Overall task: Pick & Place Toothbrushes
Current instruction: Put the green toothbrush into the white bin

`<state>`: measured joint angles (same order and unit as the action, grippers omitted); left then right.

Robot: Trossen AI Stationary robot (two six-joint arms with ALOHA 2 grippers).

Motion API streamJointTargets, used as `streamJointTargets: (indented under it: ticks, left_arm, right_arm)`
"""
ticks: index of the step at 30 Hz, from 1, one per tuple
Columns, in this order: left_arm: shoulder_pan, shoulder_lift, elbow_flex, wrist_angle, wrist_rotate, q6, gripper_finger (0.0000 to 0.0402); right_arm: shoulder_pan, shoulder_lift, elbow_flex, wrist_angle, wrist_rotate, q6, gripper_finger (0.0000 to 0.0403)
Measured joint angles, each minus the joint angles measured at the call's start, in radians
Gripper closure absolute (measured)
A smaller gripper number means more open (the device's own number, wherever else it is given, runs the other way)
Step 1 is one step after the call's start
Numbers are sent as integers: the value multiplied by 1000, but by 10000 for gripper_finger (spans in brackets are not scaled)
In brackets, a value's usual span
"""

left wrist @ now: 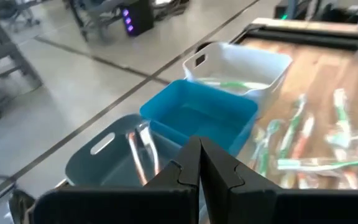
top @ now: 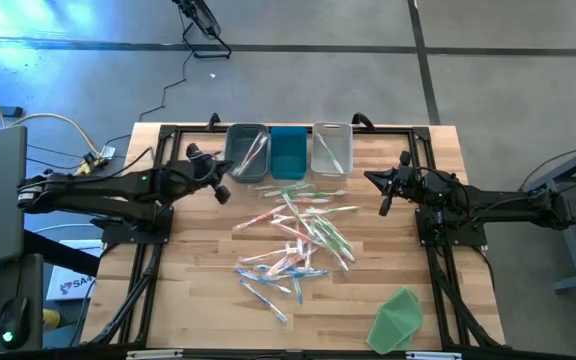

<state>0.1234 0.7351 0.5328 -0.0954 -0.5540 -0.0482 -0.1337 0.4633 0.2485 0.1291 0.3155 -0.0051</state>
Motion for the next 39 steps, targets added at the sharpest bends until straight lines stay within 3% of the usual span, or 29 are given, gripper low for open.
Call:
streamJointTargets:
  ticks: [7,11,18,25,33,39]
  left_arm:
    - [0,-130,-97,102,125,72,401]
    - [0,-171,-137,123,126,74,401]
    - [0,-200,-181,156,211,150,401]
    - [0,-201,-195,199,339,115,401]
    - [1,-234,-195,188,354,196,401]
    - [1,-313,-195,79,354,176,401]
  right_arm:
    - [0,0,0,-3,0,0,401]
    - [0,0,0,-3,0,0,401]
    - [0,0,0,35,0,-2,401]
    - [0,0,0,105,0,-26,401]
    - [0,6,0,156,50,-1,401]
    - [1,63,0,156,53,7,401]
